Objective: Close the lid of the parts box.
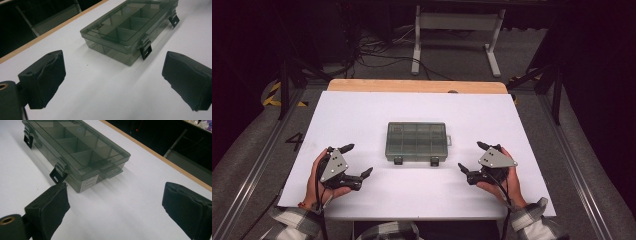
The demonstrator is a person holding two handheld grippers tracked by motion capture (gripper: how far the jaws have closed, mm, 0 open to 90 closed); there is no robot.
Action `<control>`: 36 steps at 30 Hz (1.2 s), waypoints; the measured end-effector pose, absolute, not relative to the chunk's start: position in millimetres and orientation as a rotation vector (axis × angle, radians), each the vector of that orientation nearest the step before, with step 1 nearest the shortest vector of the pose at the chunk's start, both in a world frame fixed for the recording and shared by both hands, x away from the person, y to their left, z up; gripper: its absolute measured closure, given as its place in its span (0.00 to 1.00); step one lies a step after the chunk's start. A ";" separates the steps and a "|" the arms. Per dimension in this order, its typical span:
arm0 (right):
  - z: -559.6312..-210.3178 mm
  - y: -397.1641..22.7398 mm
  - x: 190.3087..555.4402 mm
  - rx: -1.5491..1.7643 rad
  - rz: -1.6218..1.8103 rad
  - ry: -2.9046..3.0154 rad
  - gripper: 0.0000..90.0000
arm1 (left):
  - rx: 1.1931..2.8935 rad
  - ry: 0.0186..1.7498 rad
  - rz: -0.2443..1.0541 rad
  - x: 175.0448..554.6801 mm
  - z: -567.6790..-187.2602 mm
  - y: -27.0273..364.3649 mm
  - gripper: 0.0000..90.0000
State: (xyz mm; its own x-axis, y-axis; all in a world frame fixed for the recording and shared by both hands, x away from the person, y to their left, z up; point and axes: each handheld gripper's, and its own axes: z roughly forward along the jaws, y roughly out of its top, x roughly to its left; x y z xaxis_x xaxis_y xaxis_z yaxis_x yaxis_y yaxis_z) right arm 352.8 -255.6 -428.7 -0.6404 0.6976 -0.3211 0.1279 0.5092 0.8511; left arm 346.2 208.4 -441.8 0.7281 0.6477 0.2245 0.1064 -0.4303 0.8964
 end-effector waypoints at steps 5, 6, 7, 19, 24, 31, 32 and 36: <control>-428.9 -259.7 349.8 0.680 1.103 2.079 0.08 | 1.947 0.585 0.697 343.8 -443.1 213.1 0.06; -429.0 -260.8 349.2 0.679 1.099 2.077 0.08 | 1.946 0.587 0.699 343.5 -443.2 213.6 0.06; -429.1 -261.1 348.9 0.681 1.099 2.076 0.08 | 1.946 0.586 0.699 343.0 -443.5 214.5 0.06; -433.4 -275.0 340.1 0.699 1.077 2.053 0.08 | 1.942 0.630 0.703 337.8 -448.4 230.9 0.06; -436.1 -282.4 336.8 0.723 1.080 2.043 0.08 | 1.940 0.646 0.710 335.9 -450.0 236.6 0.06; -440.7 -294.3 331.4 0.764 1.073 2.031 0.08 | 1.936 0.662 0.713 333.9 -451.2 242.6 0.06; -441.2 -295.2 330.6 0.767 1.071 2.029 0.08 | 1.937 0.670 0.711 333.4 -451.6 243.3 0.06; -443.3 -301.1 327.4 0.780 1.067 2.025 0.08 | 1.936 0.676 0.712 332.4 -452.2 246.4 0.06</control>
State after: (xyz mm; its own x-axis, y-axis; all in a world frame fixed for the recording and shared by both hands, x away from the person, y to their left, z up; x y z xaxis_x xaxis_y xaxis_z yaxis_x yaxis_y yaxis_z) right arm 327.4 -301.1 -443.3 -0.5672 0.7649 -0.3054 0.1808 0.4774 0.8599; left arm 332.4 246.4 -452.2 0.6801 0.7052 0.2004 0.1637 -0.4126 0.8961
